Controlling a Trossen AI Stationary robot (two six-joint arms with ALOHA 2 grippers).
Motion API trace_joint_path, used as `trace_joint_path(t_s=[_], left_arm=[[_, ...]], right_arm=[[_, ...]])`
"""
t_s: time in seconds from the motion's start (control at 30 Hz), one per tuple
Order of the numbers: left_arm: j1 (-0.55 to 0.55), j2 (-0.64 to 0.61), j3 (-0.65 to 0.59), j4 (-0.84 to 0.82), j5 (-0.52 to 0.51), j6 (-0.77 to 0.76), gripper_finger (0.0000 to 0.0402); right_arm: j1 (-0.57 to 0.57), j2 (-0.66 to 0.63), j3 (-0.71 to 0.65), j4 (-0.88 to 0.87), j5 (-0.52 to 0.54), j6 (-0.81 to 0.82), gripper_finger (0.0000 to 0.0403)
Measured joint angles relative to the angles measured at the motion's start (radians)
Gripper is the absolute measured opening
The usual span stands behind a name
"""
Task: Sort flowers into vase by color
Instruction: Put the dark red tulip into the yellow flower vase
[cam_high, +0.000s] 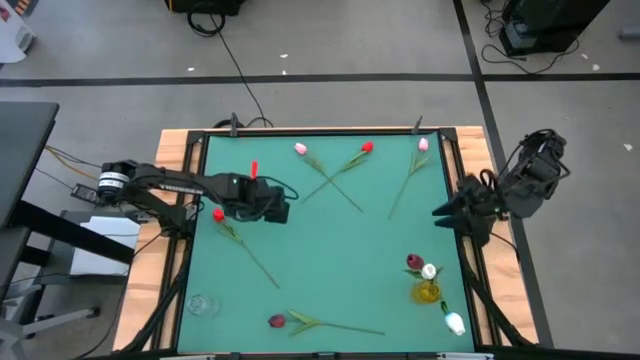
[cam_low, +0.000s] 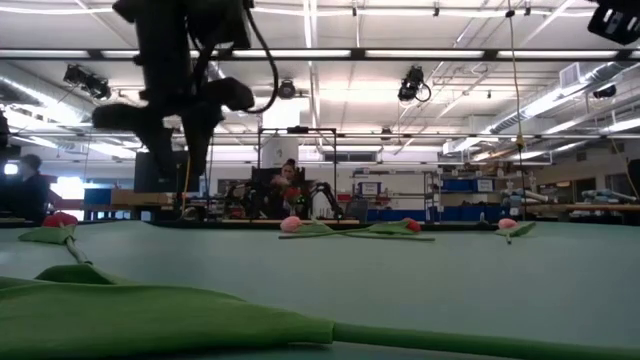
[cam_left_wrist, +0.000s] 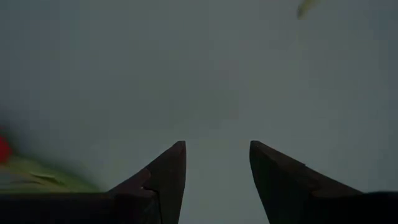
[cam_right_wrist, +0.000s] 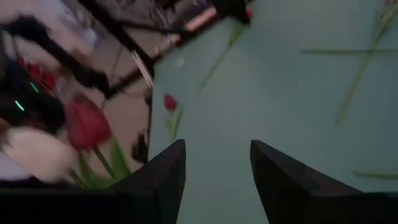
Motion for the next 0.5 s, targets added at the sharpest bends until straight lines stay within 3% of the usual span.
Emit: trace_joint_path(t_s=[0.17, 0.33, 0.5], left_arm=[[-0.038, 0.000, -0.099, 0.210, 0.042, -0.074, 0.0183], [-0.054, 0.000, -0.109, 0.203, 0.021, -0.111, 0.0183], [-0.054, 0.000, -0.109, 0.206, 0.018, -0.076, 0.0183]], right_arm=[[-0.035, 0.000, 0.000, 0.080, 0.071, -0.002, 0.0187], [-0.084, 0.000, 0.000, 0.097, 0.210, 0.017, 0.0187], [-0.151, 0.000, 0.000, 0.102, 0.250, 0.070, 0.0187]])
